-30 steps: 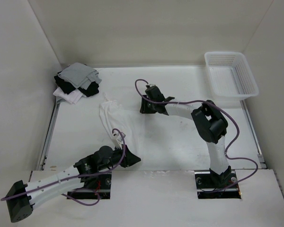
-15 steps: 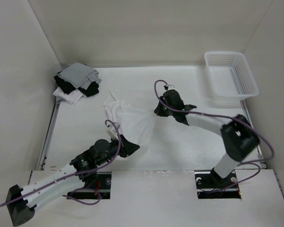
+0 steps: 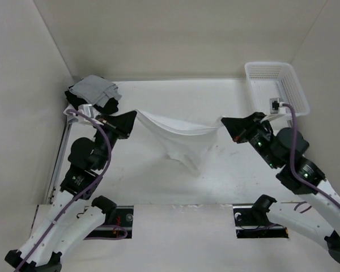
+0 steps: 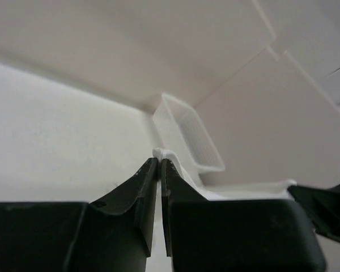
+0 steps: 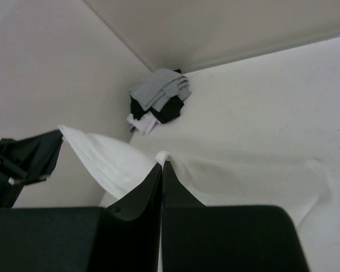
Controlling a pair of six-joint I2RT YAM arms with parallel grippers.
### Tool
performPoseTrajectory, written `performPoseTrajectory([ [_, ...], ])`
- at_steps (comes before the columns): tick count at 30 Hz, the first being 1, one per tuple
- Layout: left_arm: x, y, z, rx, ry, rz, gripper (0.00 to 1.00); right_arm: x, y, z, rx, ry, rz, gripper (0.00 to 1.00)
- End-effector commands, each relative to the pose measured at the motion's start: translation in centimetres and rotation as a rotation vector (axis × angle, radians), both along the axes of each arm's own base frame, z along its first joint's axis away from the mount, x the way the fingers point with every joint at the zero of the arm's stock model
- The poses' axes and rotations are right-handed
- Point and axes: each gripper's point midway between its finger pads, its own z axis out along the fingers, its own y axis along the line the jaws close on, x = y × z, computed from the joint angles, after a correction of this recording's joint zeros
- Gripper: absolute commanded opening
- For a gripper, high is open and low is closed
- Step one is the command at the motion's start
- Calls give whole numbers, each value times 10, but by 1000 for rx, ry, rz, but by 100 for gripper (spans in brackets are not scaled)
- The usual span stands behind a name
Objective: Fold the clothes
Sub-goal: Flatten the tank top out
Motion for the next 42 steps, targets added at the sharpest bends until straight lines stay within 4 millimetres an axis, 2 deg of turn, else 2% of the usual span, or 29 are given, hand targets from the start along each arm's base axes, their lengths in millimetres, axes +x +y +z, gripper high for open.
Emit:
performPoseTrajectory([
  [1, -21, 26, 86, -79, -209, 58, 5, -26, -13, 33, 17, -22, -13, 1],
  [4, -21, 32, 104, -94, -241, 85, 5, -37, -11, 57, 23, -68, 3, 1],
  [6, -16, 34, 104, -95, -240, 108, 5, -35, -5, 61, -3, -82, 1, 1],
  [8, -3, 33, 94, -86, -219, 137, 5, -23, -1, 57, -34, -84, -22, 1],
  [11, 24, 32, 71, -56, -163, 184, 5, 14, 8, 40, -70, -67, -44, 1],
  [12, 39, 32, 58, -39, -136, 205, 5, 28, 11, 33, -71, -56, -40, 1],
  [16, 84, 44, 28, -22, -62, 287, 5, 82, 20, 11, -41, 2, -22, 1],
  [20, 144, 53, 14, -32, -3, 332, 5, 154, 23, -3, -44, 62, -56, 2],
  [22, 170, 52, 21, -37, 3, 309, 5, 186, 22, 6, -37, 64, -70, 1],
  [24, 191, 52, 36, -55, -8, 287, 5, 200, 19, 25, -27, 45, -76, 1],
  [25, 200, 53, 49, -64, -28, 279, 5, 206, 16, 42, -20, 25, -82, 1],
  [27, 205, 55, 70, -67, -62, 267, 5, 207, 11, 70, -10, -13, -85, 1],
  [29, 204, 62, 98, -64, -118, 267, 5, 204, 7, 96, -5, -52, -86, 1],
  [31, 199, 71, 117, -68, -156, 271, 5, 200, 2, 111, -6, -73, -94, 1],
  [33, 196, 72, 123, -66, -175, 270, 6, 200, -3, 114, -18, -75, -104, 2],
  [35, 196, 72, 119, -56, -174, 268, 6, 201, -9, 104, -28, -56, -116, 2],
  [38, 198, 72, 95, -37, -146, 278, 6, 201, -12, 72, -44, -4, -122, 2],
  [39, 196, 70, 82, -34, -129, 275, 6, 201, -12, 53, -50, 22, -122, 2],
  [42, 183, 64, 24, -33, -63, 262, 6, 194, -12, -6, -54, 97, -117, 3],
])
